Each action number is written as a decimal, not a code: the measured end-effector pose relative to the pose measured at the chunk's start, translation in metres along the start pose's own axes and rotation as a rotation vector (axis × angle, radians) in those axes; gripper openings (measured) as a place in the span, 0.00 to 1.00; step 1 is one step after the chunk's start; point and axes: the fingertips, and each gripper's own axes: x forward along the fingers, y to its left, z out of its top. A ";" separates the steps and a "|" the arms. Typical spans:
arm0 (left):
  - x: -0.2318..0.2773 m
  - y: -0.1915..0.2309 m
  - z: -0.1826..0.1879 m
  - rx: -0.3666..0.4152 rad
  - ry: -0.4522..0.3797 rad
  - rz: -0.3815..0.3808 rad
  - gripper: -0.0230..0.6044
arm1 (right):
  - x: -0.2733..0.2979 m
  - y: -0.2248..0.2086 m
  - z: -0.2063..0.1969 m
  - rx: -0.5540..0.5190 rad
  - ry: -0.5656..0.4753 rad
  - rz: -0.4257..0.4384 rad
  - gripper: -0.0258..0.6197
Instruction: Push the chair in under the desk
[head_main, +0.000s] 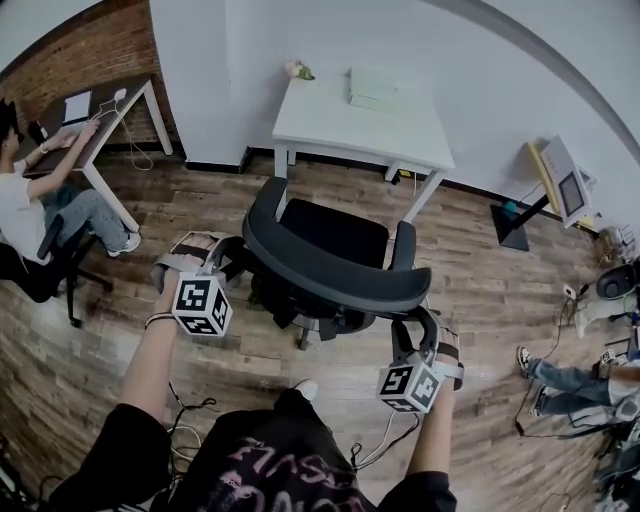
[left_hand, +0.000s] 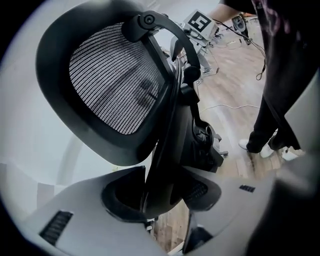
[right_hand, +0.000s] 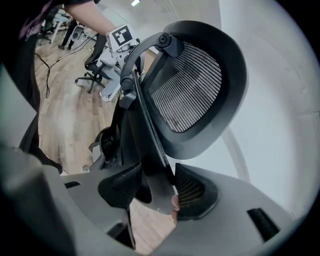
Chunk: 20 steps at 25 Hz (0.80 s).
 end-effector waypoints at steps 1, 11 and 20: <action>0.004 0.003 0.002 -0.004 -0.004 0.000 0.36 | 0.004 -0.004 -0.002 -0.001 -0.003 -0.002 0.38; 0.049 0.030 0.026 -0.024 0.008 -0.005 0.36 | 0.047 -0.041 -0.030 -0.014 -0.013 0.014 0.38; 0.085 0.059 0.046 -0.048 0.006 0.005 0.36 | 0.088 -0.082 -0.047 -0.036 -0.029 0.006 0.38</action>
